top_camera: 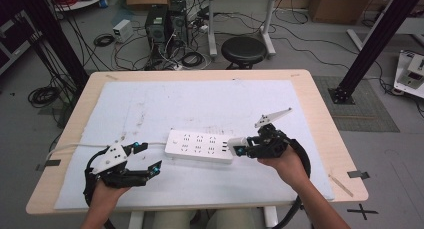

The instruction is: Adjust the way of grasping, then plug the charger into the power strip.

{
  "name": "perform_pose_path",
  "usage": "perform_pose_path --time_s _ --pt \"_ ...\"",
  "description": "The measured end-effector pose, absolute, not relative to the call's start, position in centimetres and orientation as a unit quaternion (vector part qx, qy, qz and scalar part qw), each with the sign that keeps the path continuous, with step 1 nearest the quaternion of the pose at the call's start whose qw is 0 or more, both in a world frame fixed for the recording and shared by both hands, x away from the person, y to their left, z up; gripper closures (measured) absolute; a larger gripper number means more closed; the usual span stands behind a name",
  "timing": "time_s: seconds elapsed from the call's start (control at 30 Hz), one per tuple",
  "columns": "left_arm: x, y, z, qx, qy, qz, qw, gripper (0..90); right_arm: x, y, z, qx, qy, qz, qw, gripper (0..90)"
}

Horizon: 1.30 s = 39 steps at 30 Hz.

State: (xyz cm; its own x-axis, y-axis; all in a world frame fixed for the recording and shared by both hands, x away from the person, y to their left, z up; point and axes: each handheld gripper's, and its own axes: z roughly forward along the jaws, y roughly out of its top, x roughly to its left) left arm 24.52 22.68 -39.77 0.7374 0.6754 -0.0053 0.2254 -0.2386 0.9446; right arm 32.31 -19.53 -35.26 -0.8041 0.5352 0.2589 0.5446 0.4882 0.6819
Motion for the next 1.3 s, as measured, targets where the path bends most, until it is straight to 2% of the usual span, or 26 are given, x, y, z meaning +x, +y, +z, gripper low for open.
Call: perform_pose_path --time_s 0.53,1.3 --pt "23.9 23.7 -40.0 0.750 0.301 0.215 0.548 24.1 33.2 -17.8 -33.6 -0.289 -0.879 -0.378 -0.007 63.4" --pt "24.7 24.6 -41.2 0.744 0.306 0.209 0.556 24.1 37.0 -12.3 -30.7 -0.200 -0.938 -0.282 -0.020 63.5"
